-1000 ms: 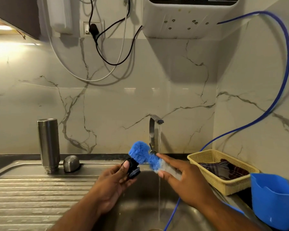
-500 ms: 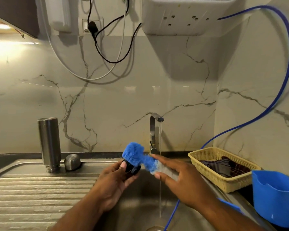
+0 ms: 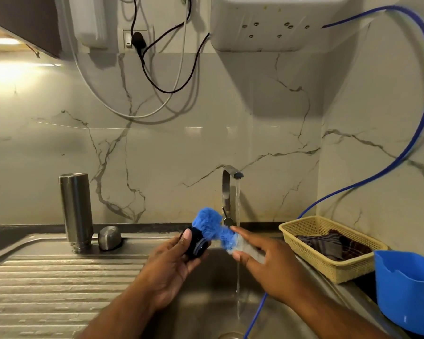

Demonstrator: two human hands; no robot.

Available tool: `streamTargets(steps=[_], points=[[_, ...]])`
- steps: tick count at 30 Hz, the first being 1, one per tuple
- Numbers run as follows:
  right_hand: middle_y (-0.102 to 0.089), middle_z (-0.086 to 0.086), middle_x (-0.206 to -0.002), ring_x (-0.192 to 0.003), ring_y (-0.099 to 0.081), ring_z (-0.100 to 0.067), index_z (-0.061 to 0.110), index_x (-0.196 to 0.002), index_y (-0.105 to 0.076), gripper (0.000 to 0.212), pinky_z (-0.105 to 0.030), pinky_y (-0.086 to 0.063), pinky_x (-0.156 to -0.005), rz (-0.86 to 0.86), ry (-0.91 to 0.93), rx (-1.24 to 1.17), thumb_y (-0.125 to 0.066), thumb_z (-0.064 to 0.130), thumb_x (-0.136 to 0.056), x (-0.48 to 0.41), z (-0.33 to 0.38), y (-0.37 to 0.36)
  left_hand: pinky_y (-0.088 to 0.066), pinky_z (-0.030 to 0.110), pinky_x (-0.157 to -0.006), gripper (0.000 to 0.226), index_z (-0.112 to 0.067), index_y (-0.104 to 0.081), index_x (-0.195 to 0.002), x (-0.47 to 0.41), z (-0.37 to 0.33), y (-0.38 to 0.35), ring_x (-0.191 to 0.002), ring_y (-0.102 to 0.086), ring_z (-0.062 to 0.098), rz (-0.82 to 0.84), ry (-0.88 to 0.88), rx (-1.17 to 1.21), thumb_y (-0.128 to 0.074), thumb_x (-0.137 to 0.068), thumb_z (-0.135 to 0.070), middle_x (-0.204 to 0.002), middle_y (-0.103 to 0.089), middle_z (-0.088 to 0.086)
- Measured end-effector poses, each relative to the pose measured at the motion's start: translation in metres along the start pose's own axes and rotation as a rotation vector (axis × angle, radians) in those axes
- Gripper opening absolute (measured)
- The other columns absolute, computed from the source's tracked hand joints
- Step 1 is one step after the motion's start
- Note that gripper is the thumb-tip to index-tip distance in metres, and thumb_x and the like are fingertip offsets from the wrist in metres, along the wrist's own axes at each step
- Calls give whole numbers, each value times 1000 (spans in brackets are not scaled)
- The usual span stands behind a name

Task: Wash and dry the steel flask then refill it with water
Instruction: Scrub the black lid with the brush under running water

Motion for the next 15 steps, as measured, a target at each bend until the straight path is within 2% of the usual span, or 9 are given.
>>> streamTargets(steps=[4,7,9,12,14,15], points=[[-47,46,-121,-111,-53,16,73,-136,-39,53,-5,-46,-86,33,23,-5,-64,53,-93,3,9,-4,-59,43,-92,51,2,-60,-130,-3,-9,5,-117,-66,34,-34,-81,45,-66,-81,-12,-127,-67,24],[-57,33,-124,-110,-57,11,68,-138,-41,53,-2,-44,-79,-8,-4,-8,-65,50,-94,1,9,-2,-56,49,-98,49,-3,-64,-126,-3,-14,9,-117,-64,36,-59,-88,10,-68,-79,-19,-123,-68,23],[-58,34,-124,-110,-56,14,69,-138,-41,54,-3,-46,-82,-11,7,-16,-66,50,-93,1,8,-4,-52,49,-99,47,-5,-67,-122,-2,-14,9,-110,-65,34,-63,-81,-38,-69,-79,-22,-120,-70,22],[-62,31,-127,-112,-57,14,69,-136,-44,54,-8,-47,-91,-44,6,-36,-68,47,-93,0,6,-2,-52,39,-96,46,2,-65,-120,1,-13,4,-102,-66,29,-52,-85,-26,-66,-79,-16,-121,-69,26],[-62,30,-129,-113,-58,12,68,-137,-42,54,-13,-50,-94,-43,15,-29,-67,49,-93,1,7,0,-52,40,-98,46,4,-63,-122,1,-11,3,-105,-66,31,-45,-65,-3,-64,-79,-12,-121,-68,28],[-58,33,-128,-112,-56,14,69,-138,-41,54,-11,-50,-92,-18,33,-10,-66,51,-93,1,11,-1,-53,42,-97,45,4,-63,-122,2,-10,3,-109,-67,32,-39,-49,14,-63,-80,-9,-120,-69,27]])
Point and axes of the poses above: each hand's wrist, its own x-axis away from the middle knuckle, its own y-axis out of the back of the hand, z = x × y, the point moved 8 cm from there along -x, towards the middle knuckle
